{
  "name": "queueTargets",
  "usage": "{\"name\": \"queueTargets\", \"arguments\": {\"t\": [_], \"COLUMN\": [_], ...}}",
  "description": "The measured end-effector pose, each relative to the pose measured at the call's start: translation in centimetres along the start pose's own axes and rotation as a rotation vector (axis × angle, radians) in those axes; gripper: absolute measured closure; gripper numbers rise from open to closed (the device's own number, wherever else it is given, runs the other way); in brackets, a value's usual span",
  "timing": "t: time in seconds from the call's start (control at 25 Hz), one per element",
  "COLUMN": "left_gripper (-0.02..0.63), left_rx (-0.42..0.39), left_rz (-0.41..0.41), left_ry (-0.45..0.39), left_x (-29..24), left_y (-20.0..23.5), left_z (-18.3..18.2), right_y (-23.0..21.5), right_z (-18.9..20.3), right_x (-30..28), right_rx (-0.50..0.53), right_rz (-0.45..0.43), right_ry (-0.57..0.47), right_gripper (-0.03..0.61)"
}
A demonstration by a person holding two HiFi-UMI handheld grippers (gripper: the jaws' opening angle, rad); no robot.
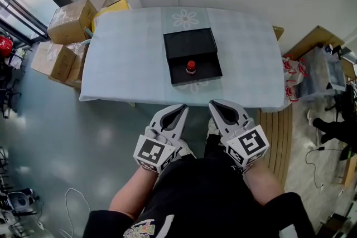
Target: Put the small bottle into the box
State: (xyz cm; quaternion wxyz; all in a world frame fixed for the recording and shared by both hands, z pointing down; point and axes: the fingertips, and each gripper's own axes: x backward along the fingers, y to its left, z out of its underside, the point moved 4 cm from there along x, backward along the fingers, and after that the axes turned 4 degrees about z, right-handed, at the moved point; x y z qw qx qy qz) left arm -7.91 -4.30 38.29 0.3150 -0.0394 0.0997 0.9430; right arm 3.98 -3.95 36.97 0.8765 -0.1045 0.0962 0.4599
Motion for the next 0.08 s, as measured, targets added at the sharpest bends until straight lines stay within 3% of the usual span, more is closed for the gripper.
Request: {"name": "queueTargets", "arguments": {"t": [0.08], "left_gripper": [0.606], "left_rx": [-0.001], "left_rz": [0.003], "left_ry": [0.000], "left_x": [-0.11], "left_y": [-0.02], "left_z": [0.00], "right_y": [-0.06], "right_z": [0.05], "right_x": [0.03], "right_rx": [0.003], "right_rz": [0.000], "right_ry": [0.002], "right_gripper": [0.569]}}
